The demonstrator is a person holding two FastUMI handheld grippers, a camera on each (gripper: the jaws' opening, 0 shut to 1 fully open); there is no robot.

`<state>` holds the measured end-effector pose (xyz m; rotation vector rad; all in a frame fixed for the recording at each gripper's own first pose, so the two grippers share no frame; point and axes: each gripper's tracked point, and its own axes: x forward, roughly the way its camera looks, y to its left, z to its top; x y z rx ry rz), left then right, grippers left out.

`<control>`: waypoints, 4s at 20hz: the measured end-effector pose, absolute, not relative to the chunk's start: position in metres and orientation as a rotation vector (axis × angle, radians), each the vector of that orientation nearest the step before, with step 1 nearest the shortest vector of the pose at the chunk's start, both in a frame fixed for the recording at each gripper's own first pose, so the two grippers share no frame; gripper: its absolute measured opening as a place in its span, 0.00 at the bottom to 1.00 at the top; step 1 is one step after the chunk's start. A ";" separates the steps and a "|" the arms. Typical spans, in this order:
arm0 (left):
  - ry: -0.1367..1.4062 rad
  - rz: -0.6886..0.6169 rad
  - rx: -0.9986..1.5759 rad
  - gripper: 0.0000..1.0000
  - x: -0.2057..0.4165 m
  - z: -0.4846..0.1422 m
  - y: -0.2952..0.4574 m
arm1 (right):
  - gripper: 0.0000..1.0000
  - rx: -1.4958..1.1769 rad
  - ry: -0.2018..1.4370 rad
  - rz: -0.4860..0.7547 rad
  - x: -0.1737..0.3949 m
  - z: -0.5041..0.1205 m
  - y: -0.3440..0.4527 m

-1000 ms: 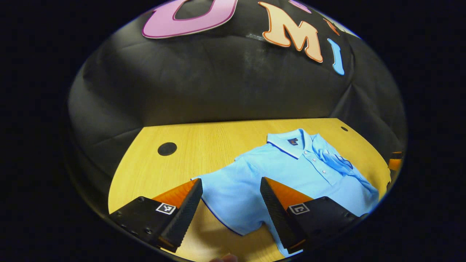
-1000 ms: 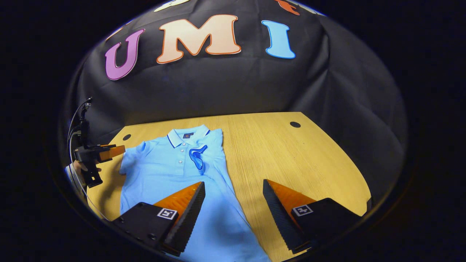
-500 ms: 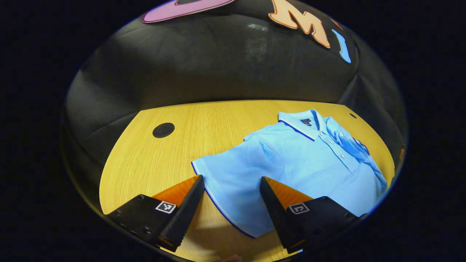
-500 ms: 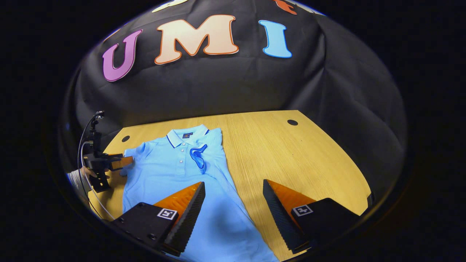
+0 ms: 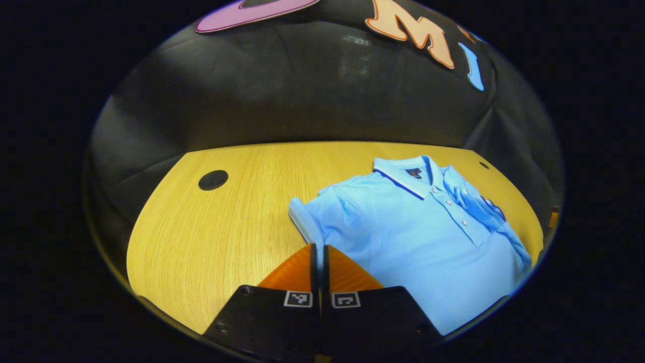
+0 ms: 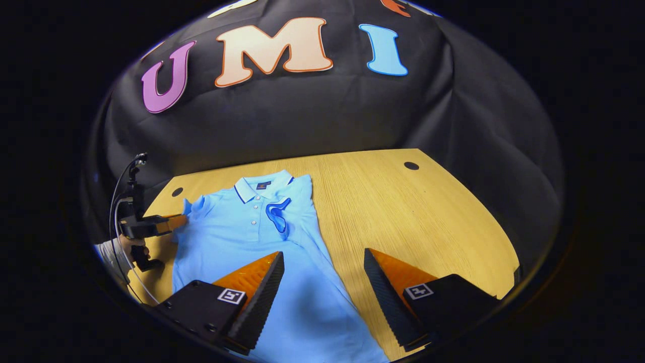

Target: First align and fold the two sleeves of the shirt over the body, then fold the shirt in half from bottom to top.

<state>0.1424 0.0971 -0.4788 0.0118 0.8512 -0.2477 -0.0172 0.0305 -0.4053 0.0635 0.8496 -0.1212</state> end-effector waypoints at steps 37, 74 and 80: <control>0.702 -0.165 0.005 0.86 0.120 -0.364 -0.090 | 0.99 0.147 0.787 0.129 -0.004 -0.380 -0.084; 0.882 -0.189 0.084 0.96 -0.260 -0.392 0.016 | 0.99 0.002 0.953 0.213 -0.269 -0.426 0.008; 0.914 -0.199 0.080 0.98 -0.270 -0.414 0.002 | 0.99 -0.019 0.976 0.181 -0.277 -0.448 0.007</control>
